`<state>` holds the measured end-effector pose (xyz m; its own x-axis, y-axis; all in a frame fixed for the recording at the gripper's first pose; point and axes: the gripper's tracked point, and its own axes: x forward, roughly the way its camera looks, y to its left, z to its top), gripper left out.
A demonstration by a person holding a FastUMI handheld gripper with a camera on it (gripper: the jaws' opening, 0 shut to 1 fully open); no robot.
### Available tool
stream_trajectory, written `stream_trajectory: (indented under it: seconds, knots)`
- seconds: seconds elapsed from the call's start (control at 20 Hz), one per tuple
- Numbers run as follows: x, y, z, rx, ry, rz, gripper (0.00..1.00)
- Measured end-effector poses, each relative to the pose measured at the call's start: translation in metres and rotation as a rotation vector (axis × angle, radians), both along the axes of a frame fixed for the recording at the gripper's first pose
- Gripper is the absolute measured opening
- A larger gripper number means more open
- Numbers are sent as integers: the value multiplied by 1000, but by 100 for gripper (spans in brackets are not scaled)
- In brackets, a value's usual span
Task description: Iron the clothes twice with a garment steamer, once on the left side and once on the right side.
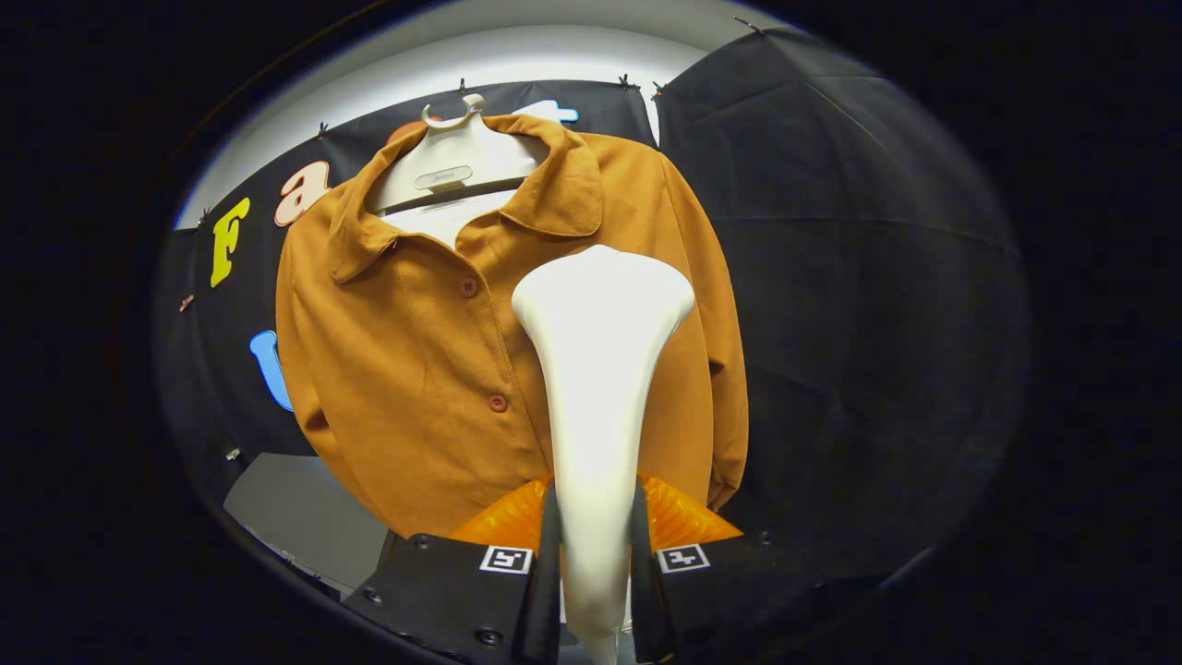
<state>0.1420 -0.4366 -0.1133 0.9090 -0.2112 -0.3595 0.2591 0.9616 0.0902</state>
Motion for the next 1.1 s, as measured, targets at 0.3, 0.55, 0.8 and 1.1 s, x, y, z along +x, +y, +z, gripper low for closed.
stream_trajectory:
  seconds: [0.3, 0.55, 0.8, 1.1]
  knots:
    - [10, -7, -41, 10, 73, 14, 34]
    - [3, -10, -81, 36, 157, 1, 34]
    - [-4, -13, -122, 48, 241, -20, 34]
    - [-19, -16, -165, 78, 327, -41, 34]
